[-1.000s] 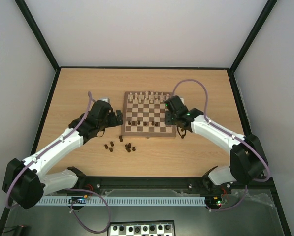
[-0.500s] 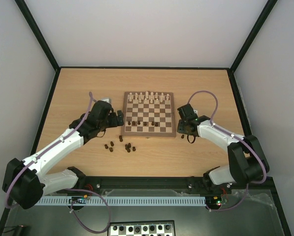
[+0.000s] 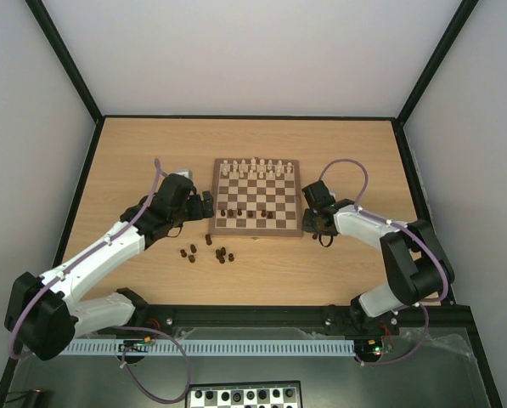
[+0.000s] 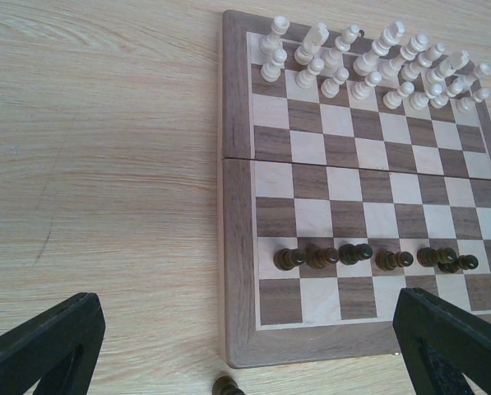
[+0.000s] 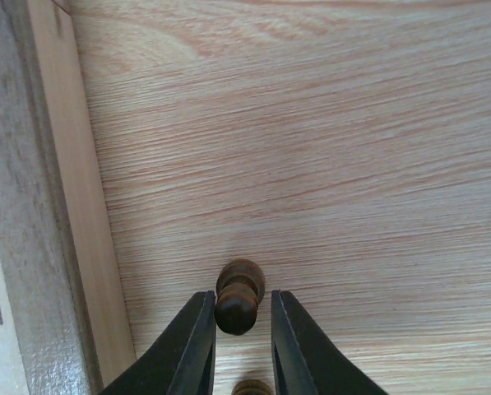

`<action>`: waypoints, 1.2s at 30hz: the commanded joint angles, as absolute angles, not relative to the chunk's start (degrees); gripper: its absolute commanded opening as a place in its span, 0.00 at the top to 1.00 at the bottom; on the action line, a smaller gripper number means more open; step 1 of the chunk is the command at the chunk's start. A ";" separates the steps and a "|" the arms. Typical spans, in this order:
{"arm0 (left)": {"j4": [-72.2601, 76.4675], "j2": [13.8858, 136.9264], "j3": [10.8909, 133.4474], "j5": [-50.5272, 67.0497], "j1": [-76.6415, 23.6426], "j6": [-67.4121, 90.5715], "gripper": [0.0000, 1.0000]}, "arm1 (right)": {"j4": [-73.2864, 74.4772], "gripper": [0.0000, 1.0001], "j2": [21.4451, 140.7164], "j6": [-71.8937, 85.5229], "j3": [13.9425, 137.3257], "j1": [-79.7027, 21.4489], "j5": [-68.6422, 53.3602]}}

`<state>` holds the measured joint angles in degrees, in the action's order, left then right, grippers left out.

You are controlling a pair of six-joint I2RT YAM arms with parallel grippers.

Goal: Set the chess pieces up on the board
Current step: Pick up the chess piece at the center of the board.

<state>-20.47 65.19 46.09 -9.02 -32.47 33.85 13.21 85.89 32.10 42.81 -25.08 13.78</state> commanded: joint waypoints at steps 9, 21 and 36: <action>-20.37 66.07 46.55 -9.40 -32.68 33.64 0.01 | 14.84 0.93 85.86 30.99 45.80 -24.70 15.10; -20.04 66.34 46.84 -9.43 -32.63 34.24 0.01 | 18.64 0.95 80.24 28.28 51.52 -25.36 9.03; -20.18 66.10 46.75 -9.93 -32.95 34.84 0.01 | 21.18 0.96 87.88 25.79 58.40 -34.02 7.86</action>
<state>-20.21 66.13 46.09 -9.06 -32.62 34.22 17.12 85.43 27.00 56.38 -32.71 8.73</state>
